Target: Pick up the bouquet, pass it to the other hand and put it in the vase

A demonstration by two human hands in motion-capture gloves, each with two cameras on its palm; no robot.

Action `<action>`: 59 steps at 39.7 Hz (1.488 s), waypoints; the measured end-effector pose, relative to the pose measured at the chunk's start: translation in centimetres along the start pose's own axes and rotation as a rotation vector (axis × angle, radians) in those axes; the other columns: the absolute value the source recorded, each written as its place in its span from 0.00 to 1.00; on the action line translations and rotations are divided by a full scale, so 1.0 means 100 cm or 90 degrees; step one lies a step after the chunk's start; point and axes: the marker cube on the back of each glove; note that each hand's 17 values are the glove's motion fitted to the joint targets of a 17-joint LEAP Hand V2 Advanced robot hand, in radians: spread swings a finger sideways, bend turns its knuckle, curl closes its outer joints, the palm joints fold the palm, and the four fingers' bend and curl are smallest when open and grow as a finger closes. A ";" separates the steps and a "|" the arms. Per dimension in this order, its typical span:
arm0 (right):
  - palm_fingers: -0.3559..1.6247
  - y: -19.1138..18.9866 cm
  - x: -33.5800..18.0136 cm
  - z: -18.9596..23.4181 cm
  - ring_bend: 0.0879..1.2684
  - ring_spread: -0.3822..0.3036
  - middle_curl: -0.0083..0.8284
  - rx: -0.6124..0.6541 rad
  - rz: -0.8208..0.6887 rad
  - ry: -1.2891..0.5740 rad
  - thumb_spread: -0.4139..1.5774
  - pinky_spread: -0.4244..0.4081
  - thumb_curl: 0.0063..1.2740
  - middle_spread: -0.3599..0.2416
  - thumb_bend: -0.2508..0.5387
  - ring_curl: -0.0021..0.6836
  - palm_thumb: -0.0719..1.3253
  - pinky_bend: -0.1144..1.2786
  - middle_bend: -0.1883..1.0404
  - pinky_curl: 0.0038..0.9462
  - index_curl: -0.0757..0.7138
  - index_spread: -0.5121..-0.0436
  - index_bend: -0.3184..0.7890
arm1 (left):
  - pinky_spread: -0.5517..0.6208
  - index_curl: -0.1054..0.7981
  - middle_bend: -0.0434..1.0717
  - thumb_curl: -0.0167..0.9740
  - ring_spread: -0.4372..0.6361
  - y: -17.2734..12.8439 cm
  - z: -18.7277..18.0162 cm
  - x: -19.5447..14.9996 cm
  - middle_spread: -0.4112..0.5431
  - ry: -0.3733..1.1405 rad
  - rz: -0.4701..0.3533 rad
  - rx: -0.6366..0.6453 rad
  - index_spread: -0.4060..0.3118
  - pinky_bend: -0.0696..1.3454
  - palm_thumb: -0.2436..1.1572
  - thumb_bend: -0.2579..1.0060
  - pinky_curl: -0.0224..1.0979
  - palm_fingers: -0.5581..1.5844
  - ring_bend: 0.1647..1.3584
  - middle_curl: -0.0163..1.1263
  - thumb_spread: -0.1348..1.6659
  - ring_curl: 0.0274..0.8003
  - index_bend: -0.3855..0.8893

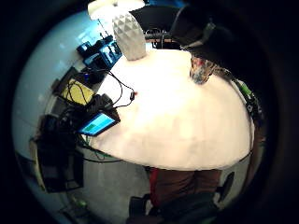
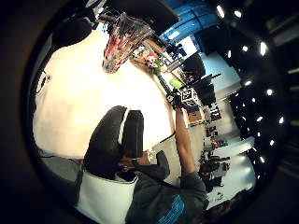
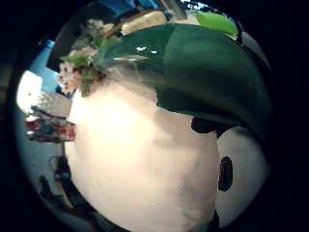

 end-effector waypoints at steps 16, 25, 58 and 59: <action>0.88 0.014 -0.009 -0.080 0.72 0.26 0.71 0.123 -0.011 -0.338 0.50 0.15 0.53 0.31 0.28 0.79 0.75 0.58 0.73 0.49 0.66 0.57 0.47 | 0.80 0.55 0.20 0.32 0.52 -0.023 -0.043 0.066 0.37 0.185 0.071 0.049 0.33 0.17 0.36 0.19 0.27 0.57 0.22 0.33 0.67 0.36 0.44; 0.88 0.041 -0.033 -0.140 0.74 0.26 0.72 0.177 -0.069 -0.613 0.50 0.16 0.54 0.32 0.28 0.80 0.75 0.59 0.74 0.51 0.70 0.57 0.46 | 0.78 0.54 0.20 0.33 0.51 -0.047 -0.034 0.122 0.37 0.309 0.108 0.006 0.33 0.18 0.38 0.19 0.28 0.57 0.22 0.33 0.67 0.37 0.42; 0.87 0.124 -0.139 -0.179 0.76 0.28 0.73 0.141 -0.288 -0.972 0.51 0.16 0.56 0.33 0.28 0.79 0.74 0.60 0.75 0.52 0.76 0.56 0.45 | 0.70 0.42 0.20 0.42 0.45 -0.119 -0.018 0.259 0.33 0.846 0.154 -0.279 0.46 0.30 0.58 0.20 0.36 0.55 0.30 0.34 0.59 0.41 0.39; 0.87 0.125 -0.142 -0.178 0.76 0.28 0.73 0.135 -0.292 -0.977 0.51 0.16 0.56 0.33 0.28 0.79 0.74 0.60 0.75 0.52 0.76 0.56 0.45 | 0.68 0.42 0.19 0.42 0.44 -0.120 -0.015 0.262 0.32 0.850 0.152 -0.291 0.44 0.30 0.60 0.20 0.36 0.56 0.31 0.34 0.59 0.41 0.39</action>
